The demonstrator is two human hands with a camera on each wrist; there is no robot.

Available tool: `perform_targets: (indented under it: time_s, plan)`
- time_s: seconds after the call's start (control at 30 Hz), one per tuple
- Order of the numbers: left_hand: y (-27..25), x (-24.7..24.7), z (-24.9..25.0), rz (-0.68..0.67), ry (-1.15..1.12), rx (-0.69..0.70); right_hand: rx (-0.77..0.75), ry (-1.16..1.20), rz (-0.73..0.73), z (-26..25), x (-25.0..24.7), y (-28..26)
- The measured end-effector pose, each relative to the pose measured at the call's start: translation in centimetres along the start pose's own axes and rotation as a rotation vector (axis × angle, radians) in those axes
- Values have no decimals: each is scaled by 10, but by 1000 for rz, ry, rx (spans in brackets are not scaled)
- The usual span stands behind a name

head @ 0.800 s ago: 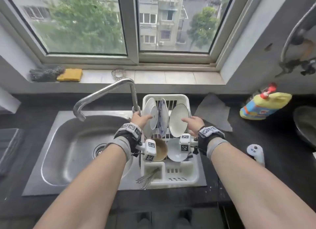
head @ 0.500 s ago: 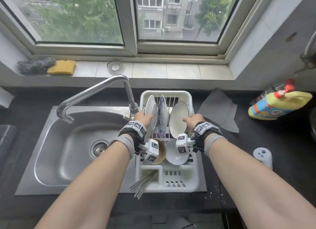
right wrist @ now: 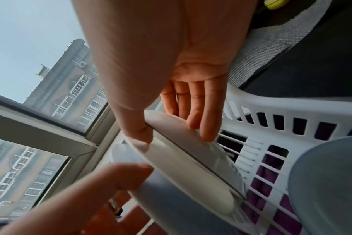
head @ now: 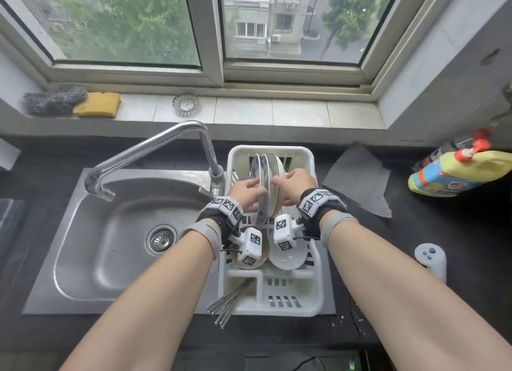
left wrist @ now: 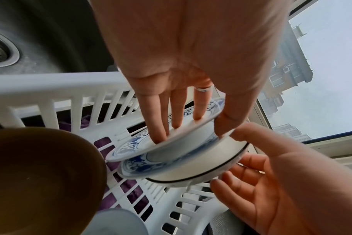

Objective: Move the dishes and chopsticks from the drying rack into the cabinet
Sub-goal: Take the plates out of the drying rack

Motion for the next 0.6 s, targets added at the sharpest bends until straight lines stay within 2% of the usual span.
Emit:
perform_targets:
  time_s: [0.2, 0.37, 0.47, 0.6]
  plan:
    - [0, 2, -13, -151, -121, 36, 102, 139, -86, 15, 17, 1]
    - [-4, 1, -17, -188, -229, -10, 84, -42, -108, 5, 34, 11]
    - [0, 3, -29, -156, -222, -54, 104, -156, -99, 5, 38, 17]
    - [8, -5, -41, 7, -194, -89, 103, -252, -68, 8, 32, 20]
Point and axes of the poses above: each hand's wrist, its own y-axis towards the middle knuckle, its own x-axis out of the palm, z = x × y, the point moved 4 cm from there along y, towards the middle knuckle, and after that the axes turned 15 degrees about y, right-handed, at the moved point
